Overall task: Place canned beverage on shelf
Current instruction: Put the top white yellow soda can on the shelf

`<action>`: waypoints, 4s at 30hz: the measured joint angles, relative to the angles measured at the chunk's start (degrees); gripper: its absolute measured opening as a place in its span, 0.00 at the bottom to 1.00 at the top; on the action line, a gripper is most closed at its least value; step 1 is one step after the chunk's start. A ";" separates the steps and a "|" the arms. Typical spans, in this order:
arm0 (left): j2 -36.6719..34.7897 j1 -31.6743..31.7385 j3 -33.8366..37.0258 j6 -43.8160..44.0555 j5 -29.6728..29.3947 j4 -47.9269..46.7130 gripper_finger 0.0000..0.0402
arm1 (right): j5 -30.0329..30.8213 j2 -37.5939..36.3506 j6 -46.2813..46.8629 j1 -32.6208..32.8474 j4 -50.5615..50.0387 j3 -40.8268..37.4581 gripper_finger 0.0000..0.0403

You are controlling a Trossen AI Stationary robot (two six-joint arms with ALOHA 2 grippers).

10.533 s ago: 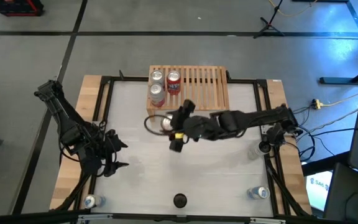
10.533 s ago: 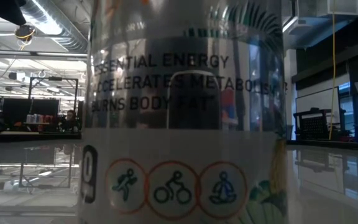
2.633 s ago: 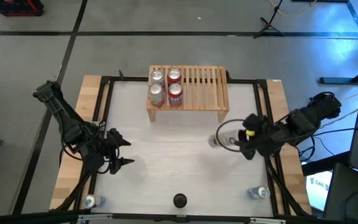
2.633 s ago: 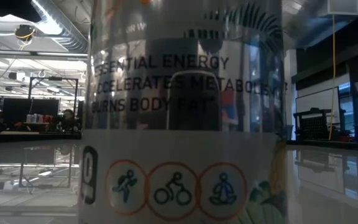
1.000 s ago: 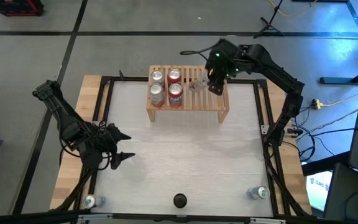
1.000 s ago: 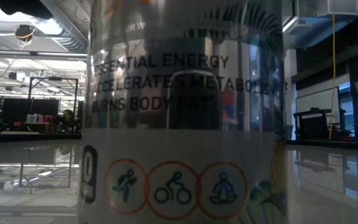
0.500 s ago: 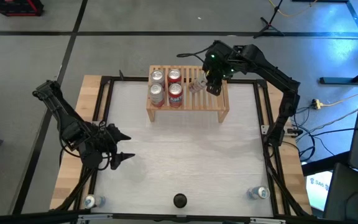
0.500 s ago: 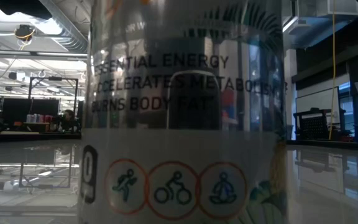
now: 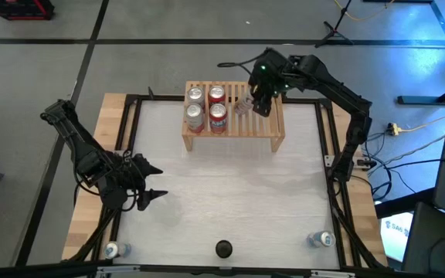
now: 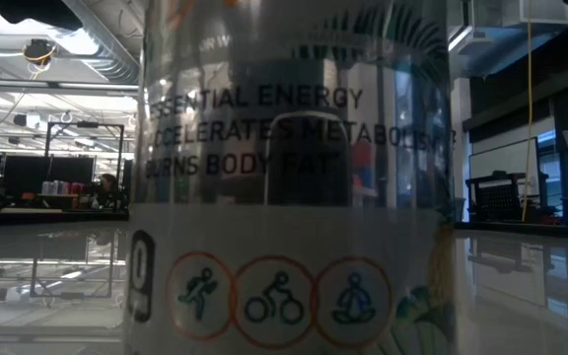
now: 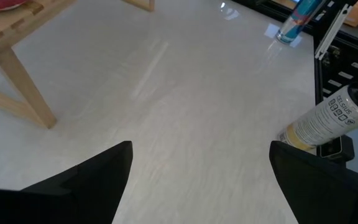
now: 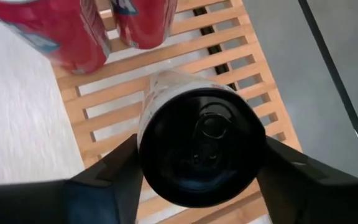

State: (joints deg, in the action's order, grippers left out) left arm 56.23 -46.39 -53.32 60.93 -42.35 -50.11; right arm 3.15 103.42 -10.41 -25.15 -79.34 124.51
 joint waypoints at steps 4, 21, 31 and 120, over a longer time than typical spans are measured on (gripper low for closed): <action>0.00 0.00 0.00 0.00 0.00 0.00 0.92 | -0.56 0.02 -0.12 0.00 1.00 -0.03 0.56; 0.00 0.00 0.00 0.02 0.02 0.06 0.92 | -0.88 0.79 -1.96 0.04 3.02 1.51 0.57; 0.00 0.00 0.00 0.05 0.02 0.07 0.92 | 1.82 0.47 -2.05 -0.04 -2.96 3.87 0.57; 0.02 0.00 0.00 0.00 1.51 3.37 0.92 | 1.26 -5.92 11.24 7.80 -9.53 3.87 0.61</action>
State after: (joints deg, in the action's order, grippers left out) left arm 56.25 -46.39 -53.32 60.93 -40.84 -46.74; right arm 4.41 97.50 0.83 -17.34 -88.87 128.38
